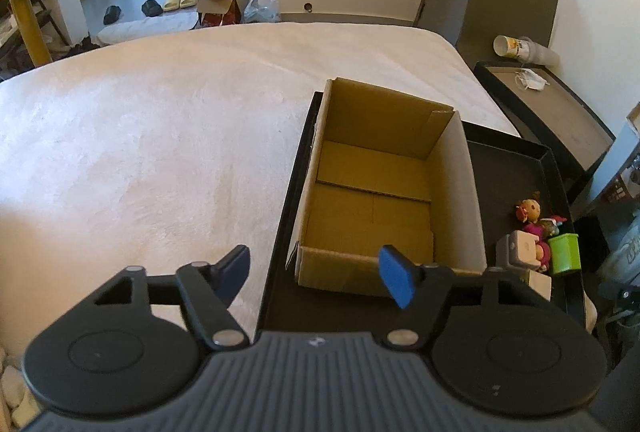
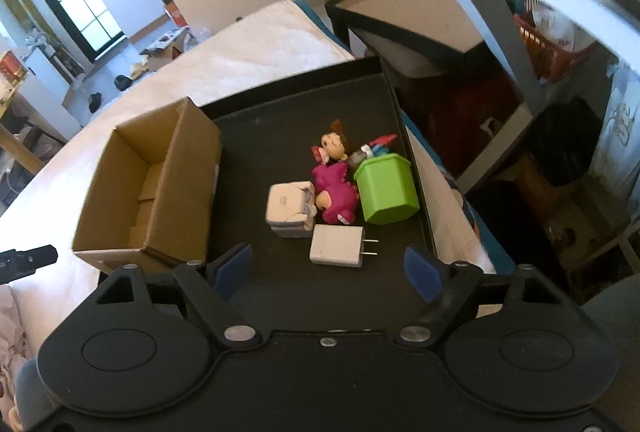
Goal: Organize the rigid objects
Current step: 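Lower the right gripper onto the white charger plug and close it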
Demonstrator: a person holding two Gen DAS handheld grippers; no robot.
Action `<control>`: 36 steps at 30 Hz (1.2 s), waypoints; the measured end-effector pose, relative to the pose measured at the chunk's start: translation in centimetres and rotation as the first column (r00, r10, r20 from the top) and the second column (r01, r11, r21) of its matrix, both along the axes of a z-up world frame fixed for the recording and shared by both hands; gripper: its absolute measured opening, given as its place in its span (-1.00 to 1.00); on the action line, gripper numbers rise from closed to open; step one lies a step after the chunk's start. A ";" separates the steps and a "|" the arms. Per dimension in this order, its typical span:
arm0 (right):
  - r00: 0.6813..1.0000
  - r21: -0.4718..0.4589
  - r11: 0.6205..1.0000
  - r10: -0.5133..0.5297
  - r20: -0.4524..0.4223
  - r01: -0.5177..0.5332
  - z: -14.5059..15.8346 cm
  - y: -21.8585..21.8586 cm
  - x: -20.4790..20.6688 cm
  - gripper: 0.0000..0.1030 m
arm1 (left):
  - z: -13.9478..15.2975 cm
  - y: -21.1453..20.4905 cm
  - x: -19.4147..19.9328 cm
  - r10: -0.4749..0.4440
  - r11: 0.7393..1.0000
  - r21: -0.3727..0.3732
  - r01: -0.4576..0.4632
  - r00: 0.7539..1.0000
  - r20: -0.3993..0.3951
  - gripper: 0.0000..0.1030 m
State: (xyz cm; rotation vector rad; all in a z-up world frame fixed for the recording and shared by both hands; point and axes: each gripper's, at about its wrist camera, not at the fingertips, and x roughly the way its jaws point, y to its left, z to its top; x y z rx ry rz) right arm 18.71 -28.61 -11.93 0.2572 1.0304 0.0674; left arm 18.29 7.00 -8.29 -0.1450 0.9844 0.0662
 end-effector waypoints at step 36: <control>0.986 -0.102 0.995 -0.017 -0.164 0.000 -9.0 3.1 6.1 0.73 | -5.7 0.4 5.8 -0.006 1.000 0.004 0.007 0.995 -0.098 -0.77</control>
